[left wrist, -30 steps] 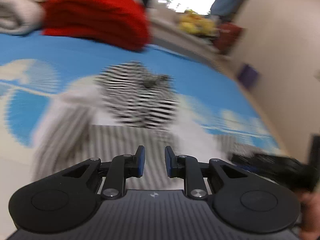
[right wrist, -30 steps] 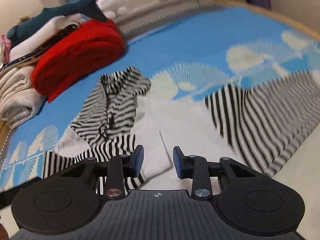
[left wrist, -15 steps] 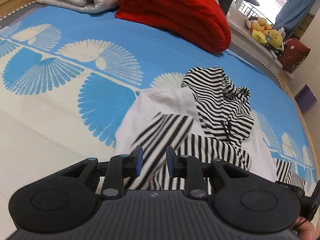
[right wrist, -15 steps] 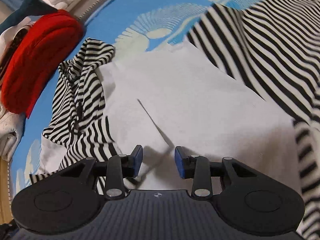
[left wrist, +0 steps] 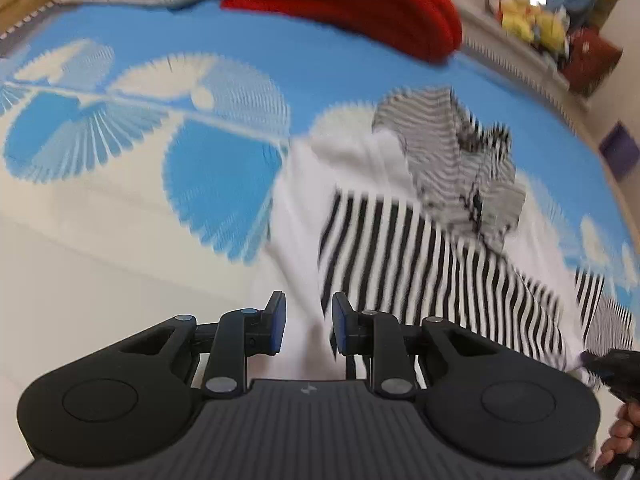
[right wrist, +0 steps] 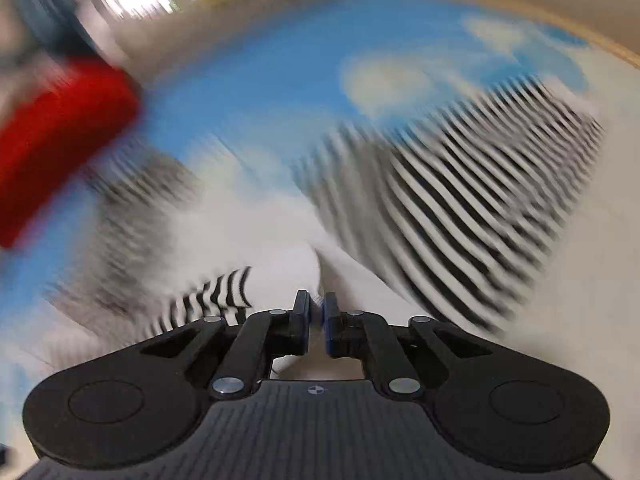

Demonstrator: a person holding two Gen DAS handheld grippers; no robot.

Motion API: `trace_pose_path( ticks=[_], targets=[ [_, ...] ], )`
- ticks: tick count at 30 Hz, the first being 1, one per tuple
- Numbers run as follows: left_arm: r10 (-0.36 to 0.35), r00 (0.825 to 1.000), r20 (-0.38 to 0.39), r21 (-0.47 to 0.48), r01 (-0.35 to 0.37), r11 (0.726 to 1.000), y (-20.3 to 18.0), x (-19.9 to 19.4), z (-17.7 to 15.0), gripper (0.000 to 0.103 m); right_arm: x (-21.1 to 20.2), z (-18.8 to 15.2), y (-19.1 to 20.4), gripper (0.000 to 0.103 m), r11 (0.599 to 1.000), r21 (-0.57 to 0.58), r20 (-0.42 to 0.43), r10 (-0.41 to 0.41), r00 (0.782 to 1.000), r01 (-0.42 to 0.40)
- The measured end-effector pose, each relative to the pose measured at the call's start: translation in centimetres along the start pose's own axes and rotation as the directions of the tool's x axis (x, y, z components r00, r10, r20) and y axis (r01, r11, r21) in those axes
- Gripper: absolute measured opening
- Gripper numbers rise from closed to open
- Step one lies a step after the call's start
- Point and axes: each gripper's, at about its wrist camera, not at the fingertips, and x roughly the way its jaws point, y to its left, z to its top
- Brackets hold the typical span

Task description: Fold small clothes

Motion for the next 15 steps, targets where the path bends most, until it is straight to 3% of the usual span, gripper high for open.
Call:
trace_pose_path(
  ticks=[1,2,4,5,7,8,10,12,15],
  targets=[
    [0.0,1.0,-0.018,0.012,0.0,1.0,-0.2,0.4,-0.3,0.027,1.0,-0.2,-0.2,0.011,0.999,-0.022,-0.046,-0.042,0.998,0.041],
    [-0.003,1.0,-0.029,0.028,0.004,1.0,-0.5,0.7,-0.5,0.027,1.0,-0.2,-0.5,0.011,0.999,-0.013,-0.039,-0.048,0.998,0.048],
    [-0.014,0.999,-0.044,0.059,0.017,0.998,-1.1,1.1,-1.0,0.027,-0.3,0.1,0.0,0.014,0.999,-0.036,0.047,-0.017,0.999,0.018],
    [-0.027,0.998,-0.054,0.073,0.031,0.997,-1.4,1.4,-1.3,0.027,-1.1,0.2,0.7,0.017,0.998,-0.067,0.095,0.022,0.995,-0.016],
    [-0.059,0.995,-0.085,0.093,0.067,0.993,-1.8,2.1,-2.1,0.027,-2.3,0.6,1.4,0.038,0.985,-0.089,0.138,0.159,0.978,-0.147],
    [-0.067,0.991,-0.112,0.107,0.079,0.991,-2.0,2.8,-2.6,0.027,-2.2,0.7,1.4,0.042,0.976,-0.082,0.11,0.209,0.972,-0.201],
    [-0.026,0.985,-0.173,0.158,0.054,0.986,-2.3,4.3,-3.8,0.027,0.0,0.8,1.5,0.049,0.963,-0.049,-0.04,0.263,0.964,-0.265],
    [0.025,0.981,-0.193,0.216,0.018,0.976,-2.6,5.3,-4.9,0.024,2.7,0.2,1.2,0.044,0.983,-0.043,-0.19,0.167,0.967,-0.178],
    [0.024,0.985,-0.172,0.222,0.015,0.975,-3.4,4.2,-4.7,0.025,1.8,0.6,1.2,0.048,0.983,-0.05,-0.149,0.165,0.975,-0.174]
  ],
)
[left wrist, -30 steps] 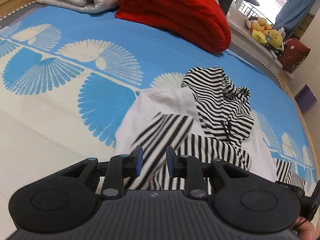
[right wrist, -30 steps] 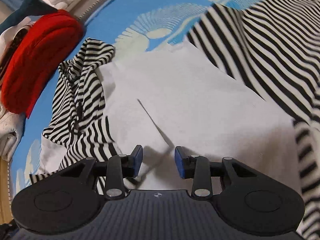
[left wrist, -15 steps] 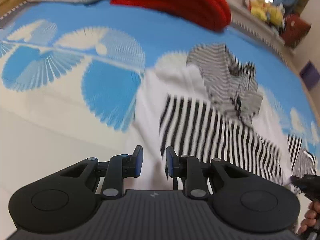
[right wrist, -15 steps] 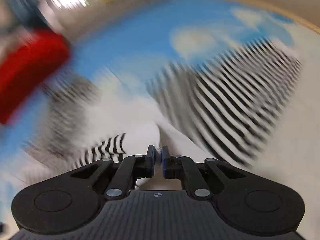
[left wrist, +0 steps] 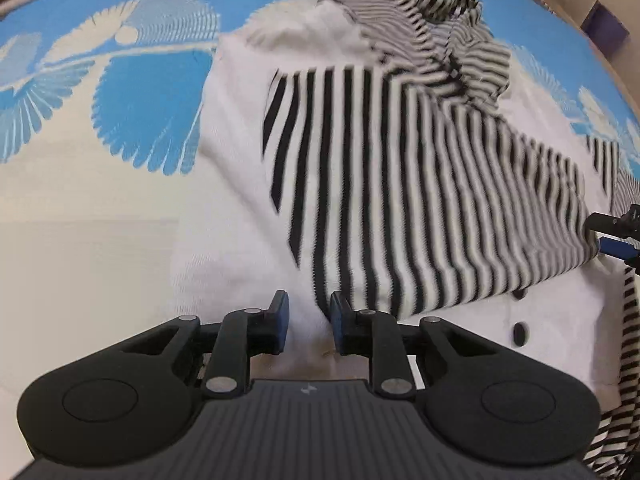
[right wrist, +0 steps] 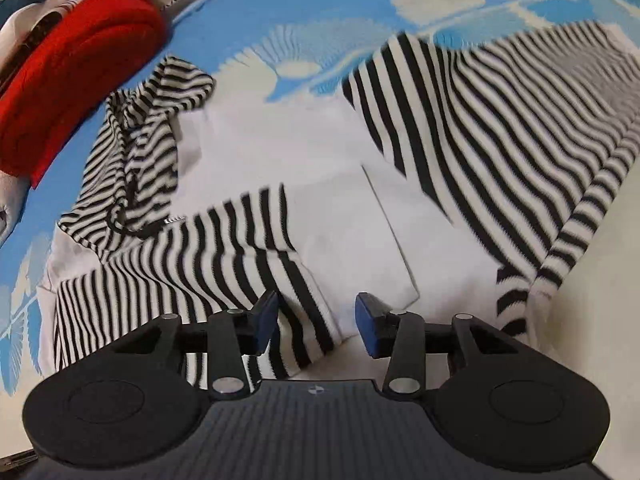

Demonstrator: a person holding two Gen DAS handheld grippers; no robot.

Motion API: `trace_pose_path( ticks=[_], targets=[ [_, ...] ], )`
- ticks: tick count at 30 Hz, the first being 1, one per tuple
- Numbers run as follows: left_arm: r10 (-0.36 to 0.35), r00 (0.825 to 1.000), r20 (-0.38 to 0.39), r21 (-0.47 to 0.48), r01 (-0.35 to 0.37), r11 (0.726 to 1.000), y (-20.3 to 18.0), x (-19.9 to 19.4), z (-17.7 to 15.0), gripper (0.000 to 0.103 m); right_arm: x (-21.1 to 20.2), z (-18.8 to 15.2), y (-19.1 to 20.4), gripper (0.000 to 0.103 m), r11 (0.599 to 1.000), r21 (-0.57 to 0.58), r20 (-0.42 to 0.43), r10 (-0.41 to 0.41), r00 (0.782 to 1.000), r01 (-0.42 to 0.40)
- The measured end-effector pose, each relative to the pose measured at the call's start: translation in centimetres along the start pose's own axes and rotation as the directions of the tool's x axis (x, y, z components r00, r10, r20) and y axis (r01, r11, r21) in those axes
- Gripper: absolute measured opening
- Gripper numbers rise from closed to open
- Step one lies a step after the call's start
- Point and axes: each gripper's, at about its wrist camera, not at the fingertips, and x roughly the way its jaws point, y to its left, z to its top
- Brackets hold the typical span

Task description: Fold small clothes

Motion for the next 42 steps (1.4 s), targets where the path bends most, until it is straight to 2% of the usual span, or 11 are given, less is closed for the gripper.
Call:
trace_pose_path(
  ticks=[3,6,7,10,12,14,19,25,29,37,42],
  targets=[
    [-0.051,0.998,0.03,0.009,0.051,0.999,-0.8,-0.8,0.2,0.027,-0.7,0.0,0.5,0.056,0.999,-0.035,0.038,0.035,0.999,-0.034],
    [0.01,0.999,-0.047,0.024,-0.009,1.0,-1.6,0.9,-0.2,0.028,0.8,-1.3,-0.2,0.055,1.0,0.011,-0.062,-0.002,0.998,0.003],
    [0.026,0.998,-0.049,0.03,-0.025,0.999,-1.8,1.0,-0.3,0.028,0.6,-1.1,-0.5,0.056,1.0,0.017,-0.058,0.008,0.998,-0.007],
    [0.033,0.999,-0.008,0.032,-0.033,0.999,-3.0,-0.3,0.3,0.035,-0.9,-0.2,-0.3,0.057,1.0,0.006,-0.017,0.001,1.0,-0.001],
    [0.032,0.999,0.037,0.047,-0.034,0.998,-4.1,-1.6,0.7,0.045,-2.1,0.1,-0.4,0.058,1.0,-0.01,0.025,0.001,1.0,-0.001],
    [0.034,0.996,0.077,0.069,-0.04,0.997,-5.5,-2.6,1.0,0.05,-2.9,0.7,-1.2,0.058,1.0,-0.008,0.045,-0.013,0.999,0.013],
    [0.027,0.991,0.129,0.078,-0.038,0.996,-8.6,-3.8,1.4,0.051,-4.4,1.2,-3.3,0.058,0.998,0.003,0.056,-0.069,0.996,0.069],
    [0.011,0.99,0.14,0.067,-0.02,0.998,-10.8,-3.9,1.5,0.051,-6.0,1.3,-4.8,0.058,0.996,0.018,0.079,-0.086,0.993,0.084],
    [0.007,0.99,0.142,0.071,-0.018,0.997,-11.3,-3.8,1.6,0.055,-6.9,1.4,-5.5,0.058,0.997,0.034,0.089,-0.079,0.993,0.076],
    [0.002,0.989,0.146,0.063,-0.012,0.998,-11.7,-3.8,1.8,0.055,-8.0,1.9,-7.3,0.058,0.994,0.063,0.114,-0.091,0.989,0.084],
    [0.002,0.988,0.153,0.05,-0.009,0.999,-11.7,-4.0,2.1,0.055,-8.6,2.7,-10.6,0.057,0.983,0.161,0.151,-0.114,0.982,0.09]
  ],
)
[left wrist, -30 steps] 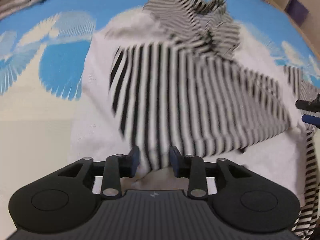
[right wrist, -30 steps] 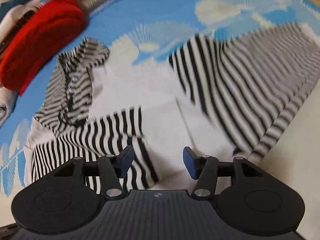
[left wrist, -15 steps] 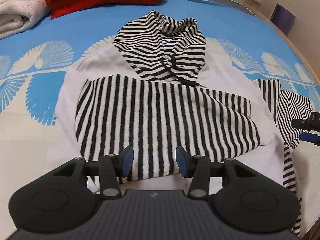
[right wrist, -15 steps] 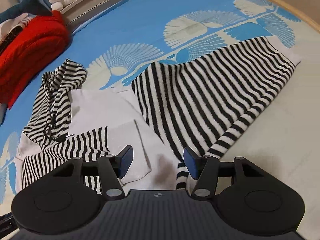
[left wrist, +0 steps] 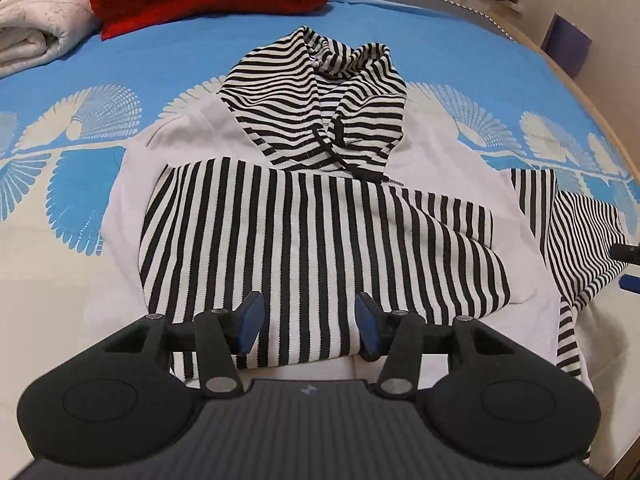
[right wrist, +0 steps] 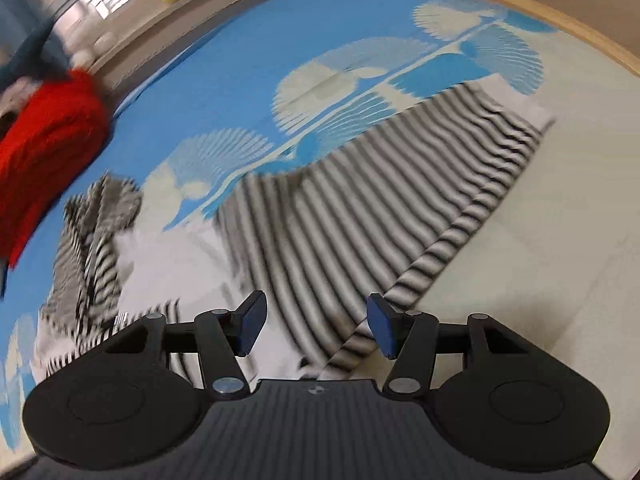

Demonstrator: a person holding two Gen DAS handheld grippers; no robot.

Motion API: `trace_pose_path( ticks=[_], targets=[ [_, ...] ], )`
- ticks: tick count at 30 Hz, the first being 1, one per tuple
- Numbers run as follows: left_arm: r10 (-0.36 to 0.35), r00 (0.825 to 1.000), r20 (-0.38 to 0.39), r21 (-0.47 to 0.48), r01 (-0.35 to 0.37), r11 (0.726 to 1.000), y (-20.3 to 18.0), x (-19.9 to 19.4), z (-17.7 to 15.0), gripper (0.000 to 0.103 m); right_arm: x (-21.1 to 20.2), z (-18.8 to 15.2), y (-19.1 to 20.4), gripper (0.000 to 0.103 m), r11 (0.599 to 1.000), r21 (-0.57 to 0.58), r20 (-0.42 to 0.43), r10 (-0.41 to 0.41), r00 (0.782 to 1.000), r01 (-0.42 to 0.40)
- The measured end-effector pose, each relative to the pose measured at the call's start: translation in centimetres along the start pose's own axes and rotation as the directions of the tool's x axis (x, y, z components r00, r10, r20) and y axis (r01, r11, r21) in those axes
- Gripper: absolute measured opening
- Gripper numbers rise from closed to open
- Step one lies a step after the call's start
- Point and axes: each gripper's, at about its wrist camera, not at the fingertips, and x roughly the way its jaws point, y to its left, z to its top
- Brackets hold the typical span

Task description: Fold small clothes

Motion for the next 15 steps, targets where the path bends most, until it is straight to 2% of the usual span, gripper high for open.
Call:
trace_pose_path(
  ticks=[7,8,10,12,15],
  targets=[
    [0.029,1.0,-0.006,-0.031,-0.029,0.999,0.8,0.2,0.3,0.055,-0.2,2.8,-7.1,0.055,0.983,0.174,0.066,-0.075,0.995,0.063],
    [0.034,0.999,-0.006,-0.031,-0.035,0.999,0.9,0.2,0.4,0.055,-0.2,3.1,-8.2,0.053,0.978,0.201,0.074,-0.08,0.994,0.064],
    [0.045,0.999,0.008,-0.023,-0.045,0.999,0.9,0.2,0.4,0.055,0.0,3.7,-10.8,0.037,0.962,0.266,0.084,-0.089,0.992,0.064],
    [0.067,0.997,0.038,-0.013,-0.066,0.998,0.8,0.2,0.3,0.054,0.3,4.1,-12.9,0.032,0.947,0.319,0.105,-0.081,0.991,0.044],
    [0.095,0.992,0.081,-0.017,-0.094,0.995,0.8,0.1,0.3,0.055,0.6,4.7,-15.6,0.034,0.923,0.382,0.143,-0.103,0.984,0.041]
  ],
)
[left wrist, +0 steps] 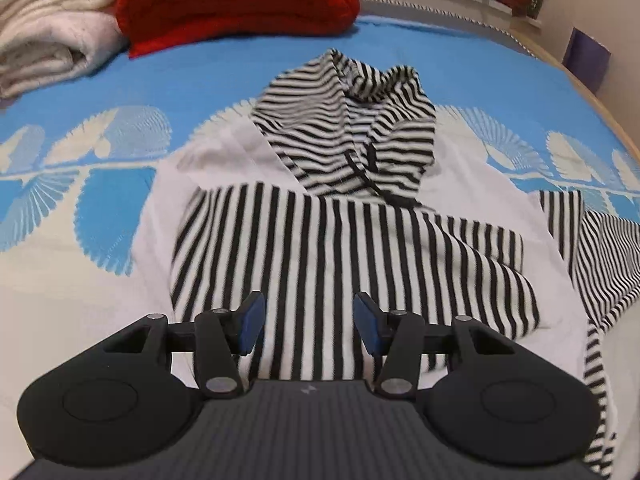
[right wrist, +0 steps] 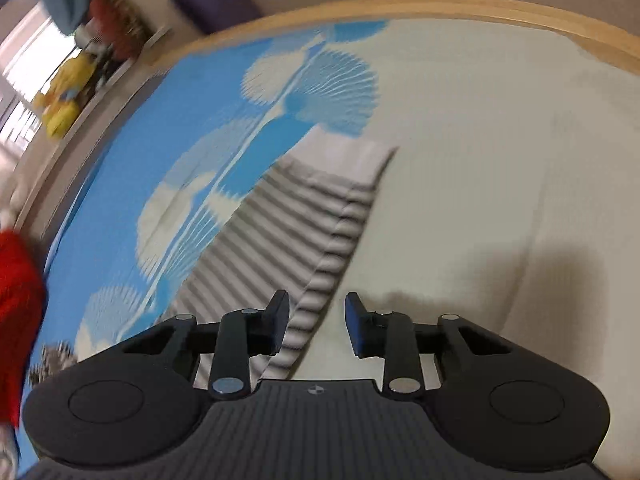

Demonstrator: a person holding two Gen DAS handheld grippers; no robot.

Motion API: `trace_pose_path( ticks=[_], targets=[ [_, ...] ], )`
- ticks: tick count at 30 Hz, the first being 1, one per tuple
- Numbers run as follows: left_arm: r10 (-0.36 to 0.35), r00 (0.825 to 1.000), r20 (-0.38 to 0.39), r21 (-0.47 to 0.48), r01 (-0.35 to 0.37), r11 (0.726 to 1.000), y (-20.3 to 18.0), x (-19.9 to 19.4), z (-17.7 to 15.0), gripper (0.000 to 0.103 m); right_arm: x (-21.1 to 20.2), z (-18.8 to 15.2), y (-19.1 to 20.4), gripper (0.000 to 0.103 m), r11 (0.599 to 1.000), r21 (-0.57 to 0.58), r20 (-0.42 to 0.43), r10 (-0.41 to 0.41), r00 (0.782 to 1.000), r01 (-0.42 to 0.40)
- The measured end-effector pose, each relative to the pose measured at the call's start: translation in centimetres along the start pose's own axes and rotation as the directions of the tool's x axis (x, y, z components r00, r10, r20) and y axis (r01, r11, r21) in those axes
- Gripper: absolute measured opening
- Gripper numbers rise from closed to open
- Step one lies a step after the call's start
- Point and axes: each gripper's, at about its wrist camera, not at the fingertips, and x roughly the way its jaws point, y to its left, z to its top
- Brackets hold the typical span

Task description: Fold small clothes

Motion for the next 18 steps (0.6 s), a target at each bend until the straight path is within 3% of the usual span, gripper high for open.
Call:
trace_pose_path(
  ticks=[5,10,18],
  targets=[
    [-0.032,0.999,-0.005,-0.042,0.032,0.999,0.3,0.3,0.4,0.055,2.2,0.9,-2.2,0.039,0.992,0.125,-0.019,0.036,0.999,-0.033],
    [-0.12,0.992,-0.027,-0.09,0.117,0.989,0.7,0.5,0.6,0.056,4.5,0.6,-1.9,0.043,0.987,0.157,-0.039,0.025,0.999,-0.018],
    [-0.074,0.995,-0.072,-0.056,0.07,0.996,1.1,1.2,0.6,0.06,6.0,0.1,-0.7,0.04,0.987,0.162,-0.015,0.023,1.0,-0.021]
  ],
)
